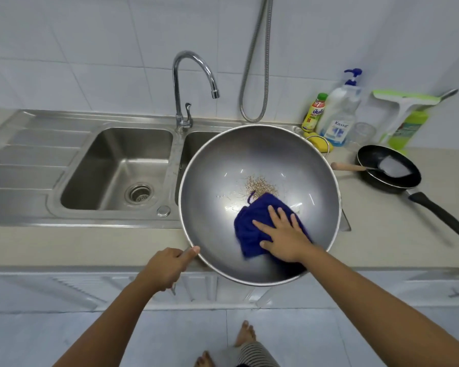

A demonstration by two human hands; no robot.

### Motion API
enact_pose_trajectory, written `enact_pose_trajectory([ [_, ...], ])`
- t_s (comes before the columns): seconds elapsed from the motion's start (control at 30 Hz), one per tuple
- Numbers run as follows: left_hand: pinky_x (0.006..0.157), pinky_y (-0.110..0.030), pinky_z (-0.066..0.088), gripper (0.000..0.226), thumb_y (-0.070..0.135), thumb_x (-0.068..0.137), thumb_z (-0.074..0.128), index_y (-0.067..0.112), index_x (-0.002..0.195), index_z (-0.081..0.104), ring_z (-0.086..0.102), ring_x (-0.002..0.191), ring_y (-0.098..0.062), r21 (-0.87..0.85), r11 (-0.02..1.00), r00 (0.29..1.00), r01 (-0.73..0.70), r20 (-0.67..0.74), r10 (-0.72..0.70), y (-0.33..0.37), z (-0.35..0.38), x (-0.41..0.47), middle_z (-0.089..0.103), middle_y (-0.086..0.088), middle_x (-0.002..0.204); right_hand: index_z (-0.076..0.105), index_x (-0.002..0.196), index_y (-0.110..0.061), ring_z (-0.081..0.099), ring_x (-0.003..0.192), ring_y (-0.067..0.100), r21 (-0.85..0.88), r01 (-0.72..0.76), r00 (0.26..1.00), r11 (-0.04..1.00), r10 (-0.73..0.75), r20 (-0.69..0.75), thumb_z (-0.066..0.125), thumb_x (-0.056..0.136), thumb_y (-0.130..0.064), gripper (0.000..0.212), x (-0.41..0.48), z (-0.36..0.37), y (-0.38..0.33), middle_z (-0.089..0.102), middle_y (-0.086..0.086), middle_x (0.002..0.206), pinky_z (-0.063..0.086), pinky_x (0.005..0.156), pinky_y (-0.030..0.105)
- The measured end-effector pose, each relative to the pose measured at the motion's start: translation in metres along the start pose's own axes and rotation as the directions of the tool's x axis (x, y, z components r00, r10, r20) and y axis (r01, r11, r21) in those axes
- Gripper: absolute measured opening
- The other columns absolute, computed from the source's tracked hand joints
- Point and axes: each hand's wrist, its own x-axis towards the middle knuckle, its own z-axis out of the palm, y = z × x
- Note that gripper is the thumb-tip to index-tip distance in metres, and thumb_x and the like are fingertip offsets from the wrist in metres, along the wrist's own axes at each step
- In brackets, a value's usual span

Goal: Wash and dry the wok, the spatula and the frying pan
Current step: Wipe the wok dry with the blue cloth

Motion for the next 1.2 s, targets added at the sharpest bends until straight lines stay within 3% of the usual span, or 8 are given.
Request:
enact_pose_trajectory([
  [0.17,0.039,-0.021,0.039,0.059,0.06,0.093,0.042,0.005,0.078,0.059,0.047,0.041,-0.011,-0.008,0.998,0.997,-0.063,0.038,0.063,-0.002,0.001,-0.001,0.056,-0.007,0.062,0.022,0.153,-0.028,-0.002,0.147,0.039,-0.1,-0.341,0.787,0.935,0.226,-0.574,0.048,0.095,-0.044,0.066,0.027,-0.034,0.042,-0.001,0.018,0.161,-0.011,0.115,0.049],
  [0.3,0.039,-0.021,0.041,0.054,0.063,0.092,0.041,0.013,0.079,0.059,0.054,0.051,-0.016,0.03,0.998,0.998,-0.057,0.031,0.056,-0.004,0.004,0.0,0.06,-0.006,0.071,0.018,0.153,-0.03,-0.002,0.147,0.039,0.011,-0.233,0.814,0.972,0.201,-0.544,0.046,0.094,-0.045,0.067,0.04,-0.011,0.004,0.0,0.015,0.161,-0.007,0.116,0.052],
  [0.47,0.054,-0.029,0.046,0.057,0.067,0.09,0.038,0.016,0.077,0.06,0.059,0.062,-0.017,0.136,0.987,0.996,-0.083,-0.01,0.085,-0.004,-0.001,0.003,0.061,-0.003,0.071,0.014,0.152,-0.04,-0.007,0.149,0.027,-0.077,0.227,0.943,0.971,-0.239,-0.232,0.039,0.099,-0.042,0.058,0.041,0.018,-0.03,-0.004,0.001,0.163,-0.014,0.115,0.043],
  [0.6,0.046,-0.024,0.043,0.058,0.066,0.09,0.04,0.014,0.076,0.06,0.055,0.054,-0.015,0.093,0.994,0.998,-0.063,-0.006,0.064,-0.007,0.005,0.003,0.058,-0.002,0.066,0.041,0.145,-0.028,0.024,0.141,0.042,-0.193,-0.116,0.839,0.974,-0.008,-0.545,0.059,0.084,-0.033,0.063,0.059,-0.018,0.007,0.025,0.015,0.157,0.007,0.113,0.06],
  [0.77,0.04,-0.023,0.042,0.069,0.071,0.085,0.041,0.005,0.084,0.062,0.051,0.046,-0.016,0.008,1.0,1.0,-0.021,0.021,0.021,-0.009,0.007,0.004,0.058,-0.009,0.067,0.025,0.152,-0.017,0.007,0.146,0.041,-0.132,-0.292,0.726,0.947,0.13,-0.675,0.054,0.088,-0.022,0.07,0.08,-0.067,0.019,0.008,0.016,0.161,-0.004,0.115,0.055],
  [0.97,0.04,-0.024,0.041,0.057,0.068,0.087,0.043,0.015,0.07,0.053,0.051,0.046,-0.016,-0.017,1.0,1.0,0.003,0.018,-0.002,-0.005,0.004,0.003,0.056,-0.006,0.062,0.011,0.155,-0.02,-0.001,0.149,0.031,-0.095,0.234,0.909,0.968,-0.252,-0.332,0.036,0.1,-0.037,0.063,0.089,-0.016,-0.062,-0.001,0.009,0.162,0.001,0.12,0.048],
  [1.1,0.043,-0.027,0.043,0.062,0.074,0.083,0.043,0.015,0.068,0.054,0.053,0.049,-0.017,-0.038,0.999,0.998,0.025,0.058,-0.022,-0.01,-0.001,0.007,0.057,-0.005,0.063,0.011,0.155,-0.027,-0.008,0.149,0.018,0.097,0.529,0.849,0.843,-0.522,-0.086,0.042,0.101,-0.029,0.062,0.064,0.001,-0.081,-0.004,0.0,0.162,-0.008,0.117,0.033],
  [1.2,0.043,-0.025,0.038,0.061,0.073,0.083,0.048,0.015,0.063,0.05,0.044,0.045,-0.015,-0.146,0.988,0.996,0.056,0.078,-0.045,-0.011,-0.001,0.007,0.051,-0.003,0.056,0.02,0.153,-0.025,0.001,0.149,0.022,-0.084,0.638,0.768,0.766,-0.641,-0.008,0.043,0.097,-0.02,0.062,0.068,-0.011,-0.054,0.006,0.002,0.162,0.001,0.12,0.036],
])
